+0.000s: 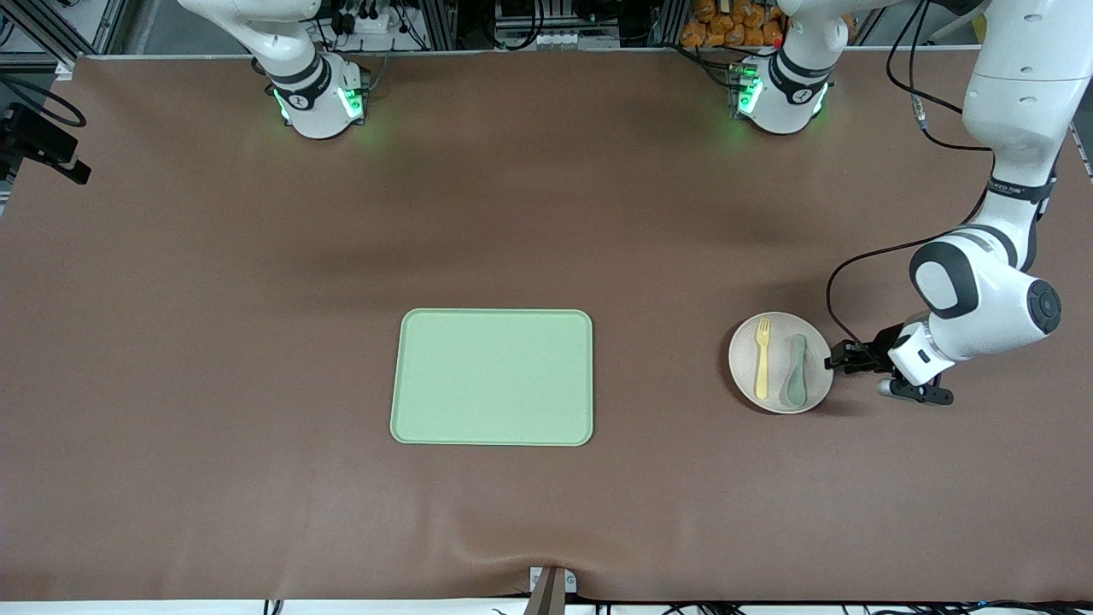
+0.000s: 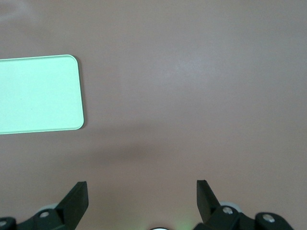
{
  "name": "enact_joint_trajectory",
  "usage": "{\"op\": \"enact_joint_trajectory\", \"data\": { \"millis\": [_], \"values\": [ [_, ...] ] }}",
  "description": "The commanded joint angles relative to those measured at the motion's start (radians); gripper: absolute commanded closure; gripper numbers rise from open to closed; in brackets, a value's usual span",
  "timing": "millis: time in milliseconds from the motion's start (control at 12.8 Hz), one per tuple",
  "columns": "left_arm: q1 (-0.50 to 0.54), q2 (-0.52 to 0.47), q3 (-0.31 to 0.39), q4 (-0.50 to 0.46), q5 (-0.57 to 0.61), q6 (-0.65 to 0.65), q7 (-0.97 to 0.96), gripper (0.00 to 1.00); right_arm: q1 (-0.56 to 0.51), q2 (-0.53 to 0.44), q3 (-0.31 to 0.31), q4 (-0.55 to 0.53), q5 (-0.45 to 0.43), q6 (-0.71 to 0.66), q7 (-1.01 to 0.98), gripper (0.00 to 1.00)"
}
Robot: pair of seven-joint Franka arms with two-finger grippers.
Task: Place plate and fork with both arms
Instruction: 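Reach the left gripper down to the white plate rim and grip it, then slide the white plate with the left gripper onto the green tray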
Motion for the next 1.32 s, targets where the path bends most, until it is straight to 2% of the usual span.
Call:
{"op": "enact_joint_trajectory", "data": {
  "millis": [0,311,623,857,1012,1246],
  "values": [
    [-0.007,0.019,-0.007,0.02,-0.049,0.007,0.003,0.58,-0.005,-0.002,-0.001,-0.003,0.004,-0.006,0.002,0.0],
    [-0.013,0.035,-0.009,0.028,-0.051,0.007,0.0,0.65,0.0,-0.002,-0.001,-0.002,0.004,-0.006,0.002,0.0],
    [-0.014,0.043,-0.009,0.028,-0.051,0.007,0.0,0.77,0.0,-0.002,0.001,-0.003,0.005,-0.007,0.0,0.0],
    [-0.016,0.049,-0.01,0.028,-0.051,0.007,0.003,0.94,0.0,0.0,-0.001,-0.003,0.005,-0.012,0.0,0.0],
    [-0.016,0.051,-0.009,0.026,-0.052,0.006,0.007,1.0,-0.003,-0.002,-0.001,-0.003,0.005,-0.012,0.0,0.0],
    [-0.017,0.06,-0.01,0.026,-0.049,-0.006,0.018,1.0,-0.003,0.0,-0.001,-0.003,0.005,-0.012,0.0,0.0]
  ]
}}
